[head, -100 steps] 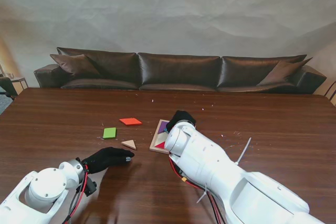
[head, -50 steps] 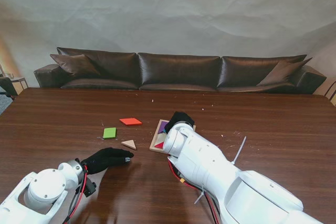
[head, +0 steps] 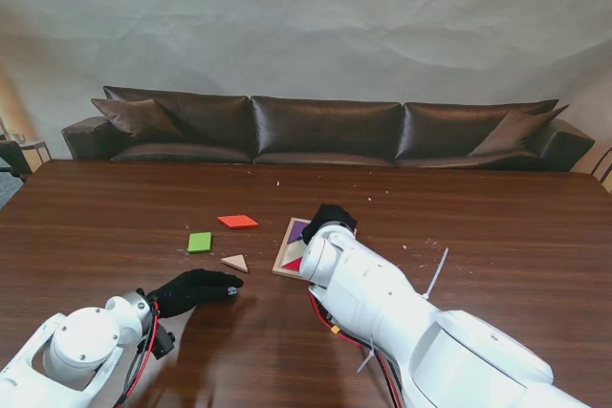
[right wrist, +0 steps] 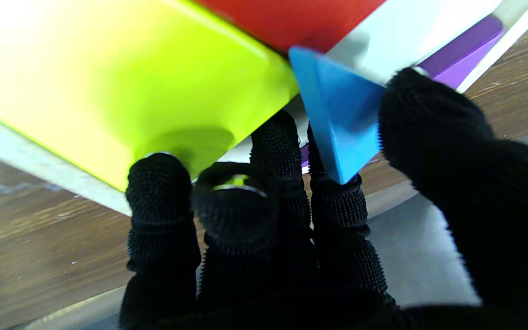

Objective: Assemble the tangram pieces into a square

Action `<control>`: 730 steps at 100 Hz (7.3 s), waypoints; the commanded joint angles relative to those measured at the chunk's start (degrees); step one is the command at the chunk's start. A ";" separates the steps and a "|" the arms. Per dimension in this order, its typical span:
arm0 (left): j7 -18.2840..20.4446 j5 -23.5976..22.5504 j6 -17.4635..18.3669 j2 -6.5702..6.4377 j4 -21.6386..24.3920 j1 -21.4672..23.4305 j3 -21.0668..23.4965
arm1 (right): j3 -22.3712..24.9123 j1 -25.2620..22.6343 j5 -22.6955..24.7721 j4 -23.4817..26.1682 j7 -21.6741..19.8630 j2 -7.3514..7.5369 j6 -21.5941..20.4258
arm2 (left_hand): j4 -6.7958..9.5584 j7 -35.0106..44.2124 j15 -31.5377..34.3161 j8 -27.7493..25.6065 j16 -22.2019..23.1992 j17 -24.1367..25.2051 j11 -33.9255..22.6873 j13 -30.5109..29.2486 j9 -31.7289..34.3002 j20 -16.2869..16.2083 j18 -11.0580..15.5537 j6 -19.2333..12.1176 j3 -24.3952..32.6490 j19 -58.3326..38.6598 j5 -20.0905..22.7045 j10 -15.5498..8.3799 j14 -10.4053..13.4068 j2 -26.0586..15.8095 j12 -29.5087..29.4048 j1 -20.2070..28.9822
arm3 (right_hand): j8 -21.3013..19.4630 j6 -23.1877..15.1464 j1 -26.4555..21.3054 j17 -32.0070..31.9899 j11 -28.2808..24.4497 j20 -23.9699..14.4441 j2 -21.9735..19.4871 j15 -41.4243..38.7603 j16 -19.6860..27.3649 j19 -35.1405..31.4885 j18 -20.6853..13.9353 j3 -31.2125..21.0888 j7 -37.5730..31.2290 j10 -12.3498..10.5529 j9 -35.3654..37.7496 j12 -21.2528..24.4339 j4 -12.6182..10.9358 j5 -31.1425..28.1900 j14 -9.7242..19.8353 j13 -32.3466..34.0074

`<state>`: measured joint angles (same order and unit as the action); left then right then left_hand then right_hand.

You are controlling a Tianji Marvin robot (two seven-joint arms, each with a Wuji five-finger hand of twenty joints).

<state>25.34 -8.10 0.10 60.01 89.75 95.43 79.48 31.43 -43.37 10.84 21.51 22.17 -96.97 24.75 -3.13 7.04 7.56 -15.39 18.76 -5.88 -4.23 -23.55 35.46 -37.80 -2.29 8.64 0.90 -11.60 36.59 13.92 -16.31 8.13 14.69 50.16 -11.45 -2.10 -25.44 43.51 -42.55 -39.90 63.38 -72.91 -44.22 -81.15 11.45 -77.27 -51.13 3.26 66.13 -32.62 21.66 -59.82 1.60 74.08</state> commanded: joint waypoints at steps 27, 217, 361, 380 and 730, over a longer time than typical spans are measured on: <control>1.92 0.08 -0.64 -0.10 -1.83 0.66 -0.66 | -1.08 0.10 1.54 -0.24 -1.14 0.72 0.45 | 1.66 0.17 0.15 -0.02 0.81 -2.58 -0.34 -2.41 2.38 0.86 -18.11 -0.15 -1.39 -1.39 0.80 1.10 -8.11 -2.46 0.71 1.74 | -7.78 5.24 3.81 7.94 0.11 -1.51 -2.21 0.83 1.17 -3.13 -0.83 -1.14 11.83 2.97 -5.57 2.30 -9.99 5.95 1.52 1.56; 2.94 -0.81 0.84 -0.41 -2.69 -1.99 -1.35 | -11.85 -2.02 17.93 19.51 -9.98 14.45 -9.31 | 1.68 0.16 0.15 -0.19 0.77 -2.49 -0.22 -2.32 2.35 0.86 -18.16 -0.14 -1.37 -1.45 0.84 0.88 -8.10 -2.57 0.84 1.82 | -5.16 -17.65 -15.33 -2.72 -16.41 -4.99 -26.77 -7.49 -1.99 -6.77 -1.15 0.80 12.02 -2.26 -11.36 -18.10 -0.66 8.56 0.17 1.45; 3.50 -0.80 0.49 -0.55 -1.86 -1.80 -1.21 | -8.40 -2.80 19.01 23.47 -9.23 16.97 -5.45 | 1.67 0.19 0.17 -0.21 0.75 -2.53 -0.25 -2.34 2.46 0.95 -18.22 -0.10 -1.36 -1.41 0.90 0.90 -8.11 -2.53 0.87 1.80 | -3.25 -14.29 -13.50 -1.43 -16.76 -4.42 -24.45 -9.40 -2.71 -7.11 -0.74 -1.75 9.98 -2.34 -9.78 -16.81 -0.01 8.89 0.90 1.48; 3.51 -0.62 0.83 -0.53 -2.19 -2.15 -1.51 | -7.58 -3.55 21.05 26.24 -11.41 19.37 -2.39 | 1.68 0.20 0.22 -0.22 0.77 -2.56 -0.27 -2.46 2.54 0.97 -18.22 -0.06 -1.34 -1.41 0.92 0.88 -8.11 -2.56 0.88 1.82 | 0.33 -11.96 -12.76 -0.17 -16.92 -4.29 -22.62 -10.80 -3.38 -7.57 -0.20 -3.43 7.88 -2.21 -8.65 -16.82 0.05 8.84 1.30 1.51; 3.77 -0.50 -0.75 -0.58 -0.47 -0.91 -0.99 | -13.59 -2.89 23.00 27.83 -13.74 18.50 -11.47 | 1.67 0.19 0.25 -0.22 0.78 -2.65 -0.30 -2.56 2.84 1.12 -18.17 -0.06 -1.37 -1.42 0.95 1.05 -8.20 -2.62 0.94 1.84 | -1.57 -17.05 -12.21 -0.75 -16.00 -4.31 -24.95 -10.00 -3.29 -7.82 -2.32 -1.68 15.19 -3.24 -12.57 -18.03 -0.16 18.73 3.25 1.57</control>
<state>27.61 -8.38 -0.04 59.43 89.78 93.73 78.66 18.16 -46.63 33.61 50.10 9.48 -77.99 13.76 -3.13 7.06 7.58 -15.39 18.81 -6.48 -4.32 -24.68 37.72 -36.31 -7.76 8.73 0.90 -10.94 36.79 15.27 -21.31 8.13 14.99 51.51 -13.36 -17.66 -38.65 43.51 -57.96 -43.17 39.85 -82.47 -47.81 -85.97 10.03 -78.41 -36.44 1.23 55.61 -49.61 20.70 -43.04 3.66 74.03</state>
